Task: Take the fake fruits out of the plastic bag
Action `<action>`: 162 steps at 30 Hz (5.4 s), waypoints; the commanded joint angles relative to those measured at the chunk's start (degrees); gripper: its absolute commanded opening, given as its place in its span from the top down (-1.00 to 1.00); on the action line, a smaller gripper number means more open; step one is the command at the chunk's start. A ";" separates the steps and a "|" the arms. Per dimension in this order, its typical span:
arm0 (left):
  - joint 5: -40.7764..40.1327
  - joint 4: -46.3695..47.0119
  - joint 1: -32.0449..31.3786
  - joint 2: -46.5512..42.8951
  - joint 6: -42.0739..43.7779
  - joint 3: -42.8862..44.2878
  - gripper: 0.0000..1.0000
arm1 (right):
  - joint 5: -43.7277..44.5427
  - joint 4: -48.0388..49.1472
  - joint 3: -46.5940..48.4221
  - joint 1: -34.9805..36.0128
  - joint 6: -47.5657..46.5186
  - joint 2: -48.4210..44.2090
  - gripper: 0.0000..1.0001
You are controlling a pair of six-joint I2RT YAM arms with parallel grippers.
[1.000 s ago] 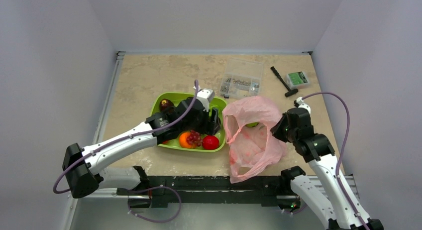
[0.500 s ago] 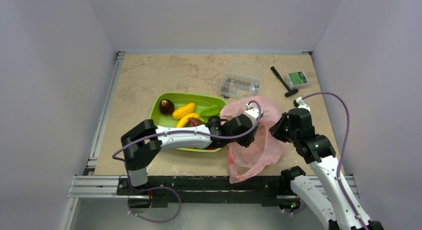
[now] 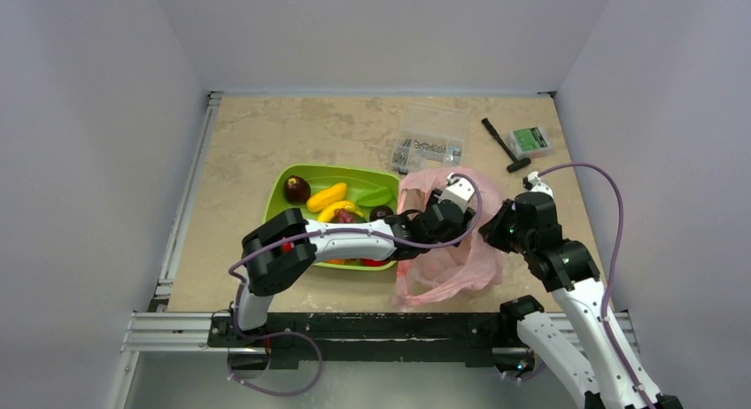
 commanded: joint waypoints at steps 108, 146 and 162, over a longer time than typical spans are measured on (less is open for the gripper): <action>21.02 -15.14 10.64 -48.52 -4.94 -28.98 1.00 | 27.11 -6.04 7.63 0.10 13.91 11.43 1.00; -5.21 -42.23 34.54 -58.77 -17.22 -34.04 -1.00 | 25.95 -8.35 15.20 -8.67 4.56 12.91 -0.70; 4.60 -55.72 34.52 -83.02 -10.43 -13.28 -1.00 | 13.21 0.58 28.76 -8.62 -17.09 -1.54 -0.98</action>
